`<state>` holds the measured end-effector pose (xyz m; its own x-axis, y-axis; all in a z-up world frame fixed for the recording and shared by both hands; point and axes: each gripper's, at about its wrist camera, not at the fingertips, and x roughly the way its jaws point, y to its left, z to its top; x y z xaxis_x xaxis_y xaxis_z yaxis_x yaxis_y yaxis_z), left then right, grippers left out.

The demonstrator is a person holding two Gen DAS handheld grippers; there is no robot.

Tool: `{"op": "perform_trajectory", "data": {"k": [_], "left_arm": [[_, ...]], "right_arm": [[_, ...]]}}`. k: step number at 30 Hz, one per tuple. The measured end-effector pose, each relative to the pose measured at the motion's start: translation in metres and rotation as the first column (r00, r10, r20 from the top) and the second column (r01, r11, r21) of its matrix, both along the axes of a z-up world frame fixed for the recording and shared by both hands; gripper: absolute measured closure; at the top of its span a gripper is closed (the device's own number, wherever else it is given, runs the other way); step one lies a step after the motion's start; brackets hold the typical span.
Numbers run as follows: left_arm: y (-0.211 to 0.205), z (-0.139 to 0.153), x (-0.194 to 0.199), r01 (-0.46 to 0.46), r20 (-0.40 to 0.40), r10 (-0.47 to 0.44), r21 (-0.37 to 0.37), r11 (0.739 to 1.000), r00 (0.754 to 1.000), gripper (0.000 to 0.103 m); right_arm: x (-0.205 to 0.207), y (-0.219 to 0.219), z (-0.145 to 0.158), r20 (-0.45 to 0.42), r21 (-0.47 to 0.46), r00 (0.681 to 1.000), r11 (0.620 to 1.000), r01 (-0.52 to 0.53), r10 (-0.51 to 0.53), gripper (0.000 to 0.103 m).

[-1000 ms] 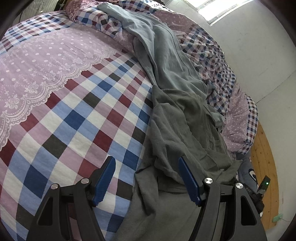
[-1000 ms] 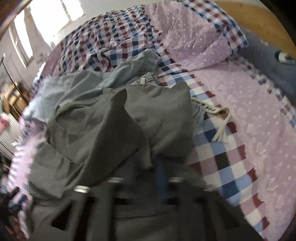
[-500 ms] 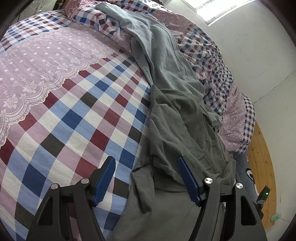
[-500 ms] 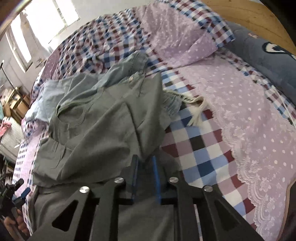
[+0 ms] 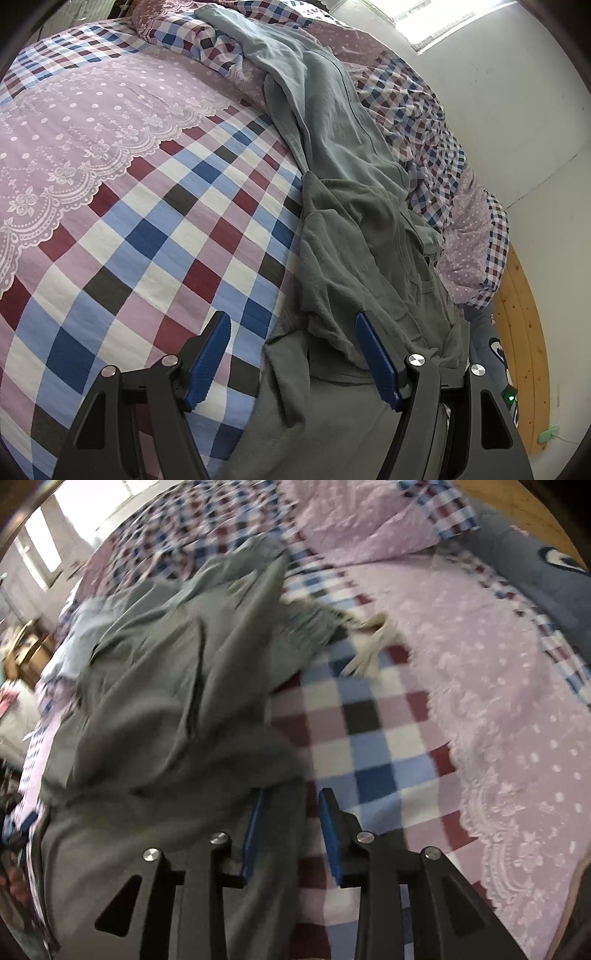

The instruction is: Fold clothes

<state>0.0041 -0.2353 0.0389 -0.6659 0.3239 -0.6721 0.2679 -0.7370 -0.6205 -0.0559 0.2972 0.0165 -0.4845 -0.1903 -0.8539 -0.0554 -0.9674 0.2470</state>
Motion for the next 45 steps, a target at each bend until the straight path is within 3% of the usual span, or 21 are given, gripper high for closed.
{"op": "perform_trajectory", "data": {"k": [3, 6, 11, 24, 29, 30, 32, 33, 34, 36, 40, 44, 45], "left_arm": [[0.001, -0.001, 0.000, 0.001, 0.002, -0.001, -0.005, 1.000, 1.000, 0.029], [0.001, -0.001, 0.000, 0.003, 0.004, -0.003, -0.010, 1.000, 1.000, 0.029], [0.001, -0.002, 0.000, -0.006, 0.004, 0.006, -0.009, 1.000, 1.000, 0.029], [-0.001, -0.002, 0.000, -0.008, 0.005, 0.008, -0.004, 1.000, 1.000, 0.029], [0.000, -0.003, -0.001, -0.010, 0.008, 0.010, -0.009, 1.000, 1.000, 0.029], [0.000, -0.004, -0.001, -0.011, 0.010, 0.011, -0.010, 1.000, 1.000, 0.029], [0.000, -0.005, -0.001, -0.011, 0.014, 0.011, -0.007, 1.000, 1.000, 0.029], [0.000, -0.005, -0.002, -0.012, 0.016, 0.012, -0.005, 1.000, 1.000, 0.029], [0.000, -0.005, -0.001, -0.013, 0.016, 0.013, -0.004, 1.000, 1.000, 0.029], [-0.001, -0.005, 0.000, -0.015, 0.014, 0.015, -0.001, 1.000, 1.000, 0.029], [-0.003, -0.003, 0.001, -0.015, 0.008, 0.015, 0.006, 1.000, 1.000, 0.029], [-0.004, -0.002, 0.001, -0.013, 0.006, 0.013, 0.010, 1.000, 1.000, 0.029], [-0.004, -0.002, 0.001, -0.013, 0.006, 0.013, 0.011, 1.000, 1.000, 0.029]], "right_arm": [[0.001, -0.012, -0.007, -0.033, 0.023, 0.995, 0.996, -0.090, 0.091, 0.060], [-0.005, -0.021, -0.012, -0.052, 0.108, 0.986, 0.982, -0.154, 0.161, 0.058], [-0.015, -0.024, -0.008, -0.094, 0.201, 0.983, 0.970, -0.137, 0.158, 0.058], [0.016, -0.005, -0.004, -0.097, 0.187, 0.991, 0.980, -0.073, 0.092, 0.058], [-0.016, -0.019, -0.008, -0.101, 0.189, 0.985, 0.975, -0.117, 0.137, 0.052], [-0.023, -0.024, -0.008, -0.095, 0.191, 0.983, 0.972, -0.135, 0.155, 0.053], [-0.026, -0.038, -0.008, -0.081, 0.247, 0.976, 0.953, -0.175, 0.200, 0.071], [-0.025, -0.041, -0.007, -0.068, 0.257, 0.976, 0.949, -0.182, 0.205, 0.094], [-0.023, -0.044, -0.006, -0.056, 0.267, 0.976, 0.945, -0.189, 0.211, 0.096], [-0.017, -0.047, 0.001, -0.029, 0.364, 0.985, 0.919, -0.150, 0.172, 0.096], [0.002, -0.040, 0.025, -0.037, 0.354, 0.997, 0.934, -0.051, 0.069, 0.095], [-0.013, -0.045, -0.005, 0.128, 0.371, 0.988, 0.920, -0.128, 0.086, 0.091], [-0.014, -0.041, -0.002, 0.128, 0.351, 0.989, 0.929, -0.116, 0.075, 0.084]]}}
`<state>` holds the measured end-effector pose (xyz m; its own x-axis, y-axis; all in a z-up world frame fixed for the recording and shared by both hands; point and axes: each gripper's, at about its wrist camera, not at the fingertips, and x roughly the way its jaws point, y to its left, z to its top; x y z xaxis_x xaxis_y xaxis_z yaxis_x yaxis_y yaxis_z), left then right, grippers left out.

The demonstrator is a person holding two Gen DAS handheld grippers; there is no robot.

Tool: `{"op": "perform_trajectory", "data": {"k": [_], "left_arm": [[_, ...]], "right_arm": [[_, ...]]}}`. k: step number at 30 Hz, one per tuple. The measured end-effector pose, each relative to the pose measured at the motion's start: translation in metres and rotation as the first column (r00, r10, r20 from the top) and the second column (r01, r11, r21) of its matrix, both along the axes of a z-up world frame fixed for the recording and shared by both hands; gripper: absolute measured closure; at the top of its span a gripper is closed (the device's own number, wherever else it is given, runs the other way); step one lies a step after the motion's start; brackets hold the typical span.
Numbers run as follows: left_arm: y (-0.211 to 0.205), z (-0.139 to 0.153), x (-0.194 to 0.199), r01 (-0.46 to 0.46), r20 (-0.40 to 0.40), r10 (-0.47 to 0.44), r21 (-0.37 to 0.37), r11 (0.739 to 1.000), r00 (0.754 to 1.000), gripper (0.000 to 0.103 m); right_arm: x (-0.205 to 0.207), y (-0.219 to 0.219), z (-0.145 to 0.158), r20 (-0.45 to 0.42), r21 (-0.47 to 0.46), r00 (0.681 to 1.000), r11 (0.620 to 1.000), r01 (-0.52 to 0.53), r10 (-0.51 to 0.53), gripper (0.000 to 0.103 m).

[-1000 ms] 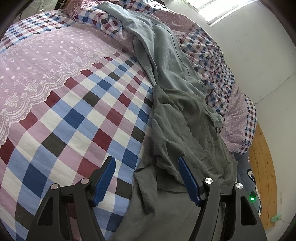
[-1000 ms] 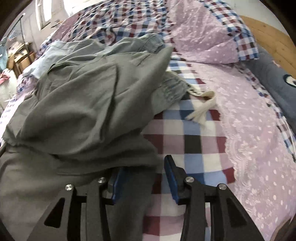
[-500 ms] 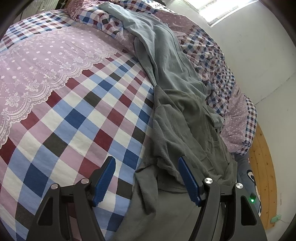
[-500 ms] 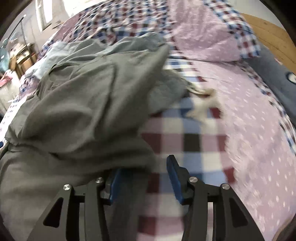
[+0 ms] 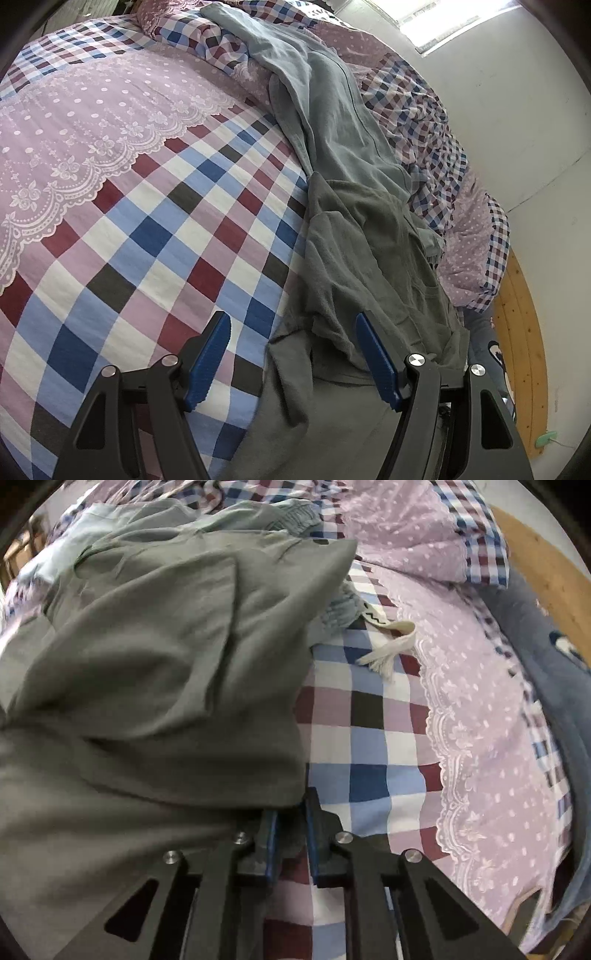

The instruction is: Fold clothes

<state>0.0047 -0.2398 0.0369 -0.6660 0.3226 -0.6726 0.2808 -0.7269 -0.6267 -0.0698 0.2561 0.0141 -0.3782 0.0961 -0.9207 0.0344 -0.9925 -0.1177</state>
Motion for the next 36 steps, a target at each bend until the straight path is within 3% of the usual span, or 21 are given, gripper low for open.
{"op": "perform_trajectory", "data": {"k": [1, 5, 8, 10, 17, 18, 21, 24, 29, 36], "left_arm": [[0.000, 0.000, 0.000, 0.001, 0.000, -0.001, 0.001, 1.000, 1.000, 0.029], [-0.004, 0.003, 0.000, -0.008, -0.012, 0.008, 0.018, 1.000, 1.000, 0.029], [-0.003, 0.003, 0.000, -0.005, -0.011, 0.005, 0.015, 1.000, 1.000, 0.029], [-0.003, 0.002, -0.001, -0.005, -0.008, 0.005, 0.016, 1.000, 1.000, 0.029], [-0.001, 0.003, -0.001, -0.001, -0.009, 0.001, 0.010, 1.000, 1.000, 0.029], [-0.001, 0.002, -0.001, -0.002, -0.009, 0.002, 0.013, 1.000, 1.000, 0.029], [-0.001, 0.001, -0.002, -0.003, -0.005, 0.003, 0.020, 1.000, 1.000, 0.029], [-0.002, 0.001, -0.001, -0.003, -0.007, 0.004, 0.021, 1.000, 1.000, 0.029], [-0.005, 0.002, -0.001, -0.010, -0.010, 0.010, 0.027, 1.000, 1.000, 0.029], [-0.003, 0.002, -0.001, 0.007, -0.001, -0.007, 0.010, 1.000, 1.000, 0.029]], "right_arm": [[0.001, 0.004, 0.007, 0.004, 0.003, 1.000, 1.000, 0.031, -0.031, 0.076], [0.012, 0.009, 0.038, -0.033, 0.015, 0.998, 0.999, 0.049, -0.049, 0.074], [0.021, 0.003, 0.068, -0.144, -0.049, 0.990, 0.999, -0.009, 0.002, 0.074], [0.021, -0.006, 0.080, -0.208, -0.094, 0.978, 0.994, -0.057, 0.036, 0.066], [0.004, -0.013, 0.059, -0.182, -0.215, 0.983, 0.976, -0.028, -0.012, 0.066], [0.001, -0.013, 0.058, -0.182, -0.224, 0.983, 0.974, -0.026, -0.016, 0.066], [-0.002, -0.017, 0.050, -0.175, -0.201, 0.984, 0.980, -0.017, -0.018, 0.100], [0.007, -0.024, 0.063, -0.203, -0.151, 0.979, 0.988, -0.029, -0.002, 0.101], [0.041, -0.027, 0.097, -0.262, -0.190, 0.965, 0.981, -0.038, -0.014, 0.102], [0.044, -0.002, 0.059, -0.080, -0.143, 0.993, 0.987, 0.077, -0.089, 0.099]]}}
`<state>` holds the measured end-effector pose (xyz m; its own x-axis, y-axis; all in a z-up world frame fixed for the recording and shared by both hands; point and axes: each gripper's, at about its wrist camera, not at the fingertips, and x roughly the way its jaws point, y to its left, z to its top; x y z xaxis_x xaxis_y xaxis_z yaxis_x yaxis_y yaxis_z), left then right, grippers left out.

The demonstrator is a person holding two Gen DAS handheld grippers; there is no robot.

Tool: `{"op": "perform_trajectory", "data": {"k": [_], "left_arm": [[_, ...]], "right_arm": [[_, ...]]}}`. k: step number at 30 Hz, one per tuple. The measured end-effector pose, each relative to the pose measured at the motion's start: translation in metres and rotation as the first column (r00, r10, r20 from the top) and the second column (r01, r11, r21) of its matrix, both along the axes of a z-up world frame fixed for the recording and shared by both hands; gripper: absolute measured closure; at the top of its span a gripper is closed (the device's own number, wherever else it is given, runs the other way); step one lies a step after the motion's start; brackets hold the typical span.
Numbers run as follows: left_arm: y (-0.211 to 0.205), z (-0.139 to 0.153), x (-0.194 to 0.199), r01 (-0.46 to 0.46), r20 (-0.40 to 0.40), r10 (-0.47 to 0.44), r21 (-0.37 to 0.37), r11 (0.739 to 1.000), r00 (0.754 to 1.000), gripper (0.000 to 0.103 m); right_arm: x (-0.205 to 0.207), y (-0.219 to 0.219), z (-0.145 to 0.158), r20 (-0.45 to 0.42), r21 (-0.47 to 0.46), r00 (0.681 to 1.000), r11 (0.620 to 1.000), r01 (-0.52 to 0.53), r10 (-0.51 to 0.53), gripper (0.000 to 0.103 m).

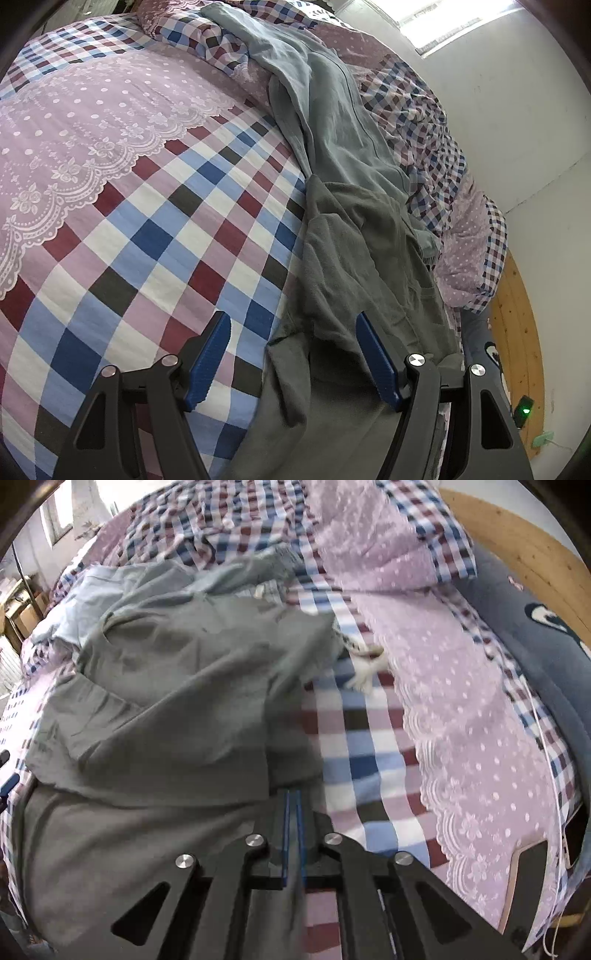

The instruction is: Fold clothes

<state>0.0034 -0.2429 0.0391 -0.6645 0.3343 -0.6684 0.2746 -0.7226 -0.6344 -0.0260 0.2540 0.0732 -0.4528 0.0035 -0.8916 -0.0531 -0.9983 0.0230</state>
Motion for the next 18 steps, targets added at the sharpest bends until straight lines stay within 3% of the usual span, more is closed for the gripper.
{"op": "perform_trajectory", "data": {"k": [3, 7, 12, 18], "left_arm": [[0.000, -0.002, -0.001, 0.003, 0.010, -0.003, -0.005, 1.000, 1.000, 0.029], [0.002, -0.004, -0.001, 0.013, 0.021, -0.013, -0.017, 1.000, 1.000, 0.029], [0.012, -0.001, -0.004, 0.065, 0.023, -0.063, -0.074, 0.995, 0.998, 0.029], [0.013, -0.002, -0.002, 0.068, 0.031, -0.065, -0.094, 0.993, 0.997, 0.029]], "right_arm": [[0.000, 0.002, 0.003, -0.021, -0.014, 1.000, 1.000, 0.018, -0.018, 0.098], [-0.002, 0.000, 0.013, -0.091, -0.057, 0.996, 0.998, 0.011, -0.016, 0.065], [-0.012, -0.004, 0.033, -0.213, -0.104, 0.977, 0.994, -0.028, 0.005, 0.063], [-0.059, -0.019, 0.032, -0.216, 0.002, 0.972, 0.995, -0.099, 0.097, 0.063]]}}
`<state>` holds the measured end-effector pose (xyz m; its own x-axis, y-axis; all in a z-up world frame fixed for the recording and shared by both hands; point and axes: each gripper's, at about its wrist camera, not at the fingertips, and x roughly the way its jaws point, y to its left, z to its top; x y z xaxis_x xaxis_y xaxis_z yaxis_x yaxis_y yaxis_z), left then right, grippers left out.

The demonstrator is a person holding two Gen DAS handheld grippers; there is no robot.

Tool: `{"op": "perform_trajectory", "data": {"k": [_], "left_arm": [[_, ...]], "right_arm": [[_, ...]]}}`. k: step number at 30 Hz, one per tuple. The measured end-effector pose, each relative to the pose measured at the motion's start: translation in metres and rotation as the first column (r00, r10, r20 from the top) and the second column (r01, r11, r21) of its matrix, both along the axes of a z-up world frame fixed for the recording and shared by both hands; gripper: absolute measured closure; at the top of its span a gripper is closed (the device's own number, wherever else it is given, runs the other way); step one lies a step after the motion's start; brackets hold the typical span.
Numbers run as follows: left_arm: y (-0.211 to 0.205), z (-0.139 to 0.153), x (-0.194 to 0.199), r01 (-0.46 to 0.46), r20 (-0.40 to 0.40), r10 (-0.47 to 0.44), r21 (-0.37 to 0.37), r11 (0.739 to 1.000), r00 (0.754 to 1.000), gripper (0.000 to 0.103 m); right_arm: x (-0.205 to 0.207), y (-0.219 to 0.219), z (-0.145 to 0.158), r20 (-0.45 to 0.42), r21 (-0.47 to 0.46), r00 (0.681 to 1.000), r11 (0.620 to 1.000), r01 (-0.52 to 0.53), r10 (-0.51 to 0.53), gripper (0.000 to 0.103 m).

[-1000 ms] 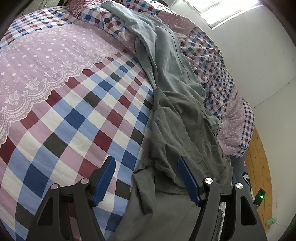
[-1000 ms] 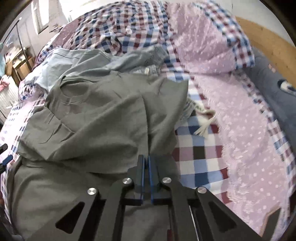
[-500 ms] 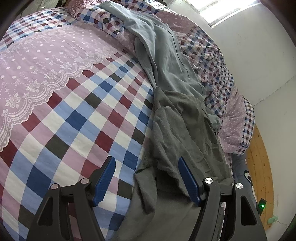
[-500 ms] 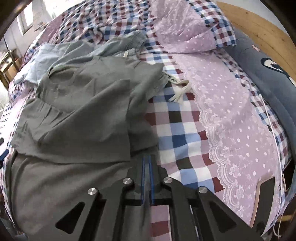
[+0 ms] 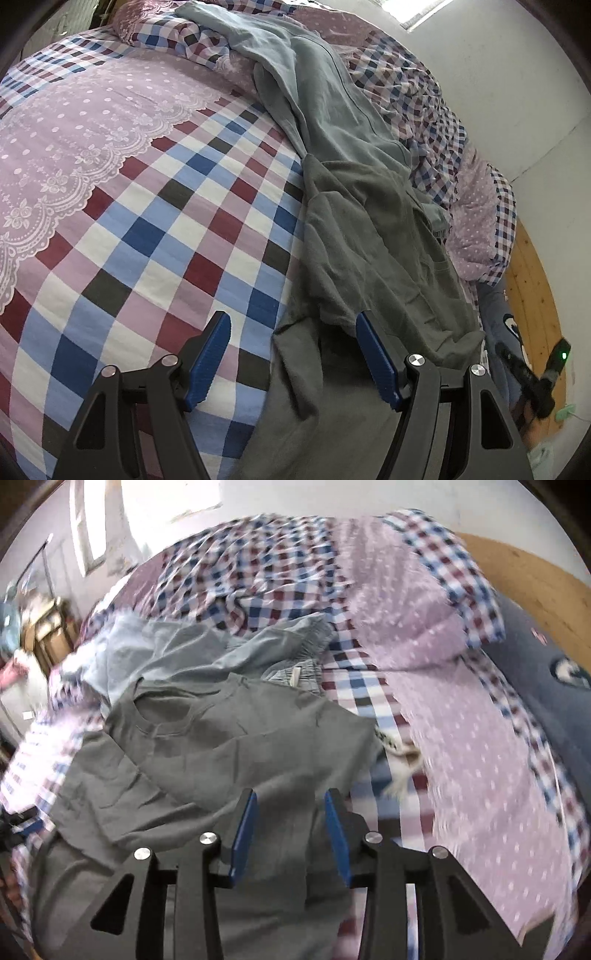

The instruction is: Fold clothes

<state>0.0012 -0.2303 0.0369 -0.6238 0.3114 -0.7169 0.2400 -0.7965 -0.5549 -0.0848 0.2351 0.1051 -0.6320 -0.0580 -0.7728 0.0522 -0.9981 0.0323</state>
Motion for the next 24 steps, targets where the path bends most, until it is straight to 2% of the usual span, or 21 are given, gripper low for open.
{"op": "perform_trajectory", "data": {"k": [4, 7, 12, 14, 15, 16, 17, 22, 24], "left_arm": [[-0.006, 0.000, 0.002, -0.016, -0.002, 0.016, 0.001, 1.000, 1.000, 0.029], [-0.009, -0.002, 0.002, -0.027, 0.001, 0.027, 0.011, 1.000, 1.000, 0.029], [-0.009, -0.003, 0.001, -0.029, 0.002, 0.029, 0.018, 0.999, 1.000, 0.029], [-0.008, -0.003, 0.001, -0.029, 0.003, 0.029, 0.014, 0.999, 1.000, 0.029], [-0.009, -0.003, 0.001, -0.032, 0.004, 0.032, 0.014, 0.999, 0.999, 0.029], [-0.009, -0.003, 0.001, -0.035, 0.004, 0.035, 0.015, 0.999, 0.999, 0.029], [-0.010, -0.003, 0.001, -0.037, 0.004, 0.037, 0.015, 0.999, 0.999, 0.029], [-0.011, -0.005, 0.000, -0.040, 0.006, 0.040, 0.027, 0.999, 0.999, 0.029], [-0.010, -0.004, 0.000, -0.038, 0.004, 0.038, 0.023, 0.999, 0.999, 0.029]], "right_arm": [[-0.025, -0.004, -0.015, 0.042, 0.039, 0.998, 0.998, -0.044, 0.042, 0.063], [-0.033, 0.001, -0.023, 0.058, 0.049, 0.998, 0.998, -0.038, 0.036, 0.063], [-0.037, 0.018, -0.029, 0.074, -0.052, 0.997, 0.998, -0.028, 0.031, 0.063], [-0.036, 0.016, -0.027, 0.060, -0.122, 0.994, 0.989, -0.085, 0.093, 0.064], [-0.034, 0.013, -0.025, 0.044, -0.146, 0.991, 0.982, -0.118, 0.126, 0.075], [-0.033, 0.006, -0.024, 0.044, -0.116, 0.989, 0.984, -0.137, 0.143, 0.097], [-0.033, 0.000, -0.023, 0.045, -0.085, 0.986, 0.984, -0.156, 0.160, 0.103], [-0.035, -0.017, -0.019, 0.054, 0.013, 0.984, 0.985, -0.173, 0.172, 0.103], [-0.032, -0.014, -0.010, 0.010, 0.028, 0.989, 0.989, -0.147, 0.147, 0.103]]}}
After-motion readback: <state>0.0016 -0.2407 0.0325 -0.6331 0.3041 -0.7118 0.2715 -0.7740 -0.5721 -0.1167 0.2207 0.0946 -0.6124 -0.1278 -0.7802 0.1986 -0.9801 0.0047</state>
